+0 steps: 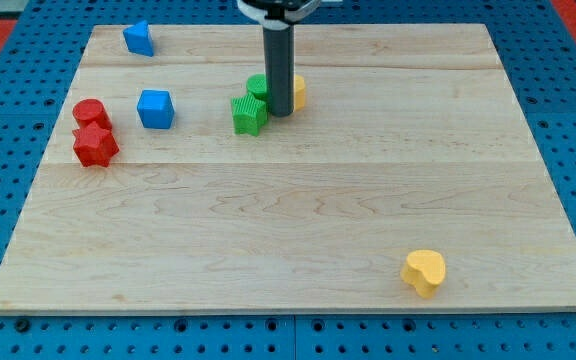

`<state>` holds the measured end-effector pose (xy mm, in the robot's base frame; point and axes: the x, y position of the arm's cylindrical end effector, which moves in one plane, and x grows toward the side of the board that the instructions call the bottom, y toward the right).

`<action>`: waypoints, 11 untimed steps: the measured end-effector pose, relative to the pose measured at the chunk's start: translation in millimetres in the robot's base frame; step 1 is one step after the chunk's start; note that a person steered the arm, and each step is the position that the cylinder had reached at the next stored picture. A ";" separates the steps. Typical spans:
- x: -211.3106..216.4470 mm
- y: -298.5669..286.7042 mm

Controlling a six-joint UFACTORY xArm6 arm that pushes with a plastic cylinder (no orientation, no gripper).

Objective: Move yellow hexagon to the top center of the board

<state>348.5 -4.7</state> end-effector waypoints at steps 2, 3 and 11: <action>-59.3 34.8; -83.5 46.2; -82.1 -3.2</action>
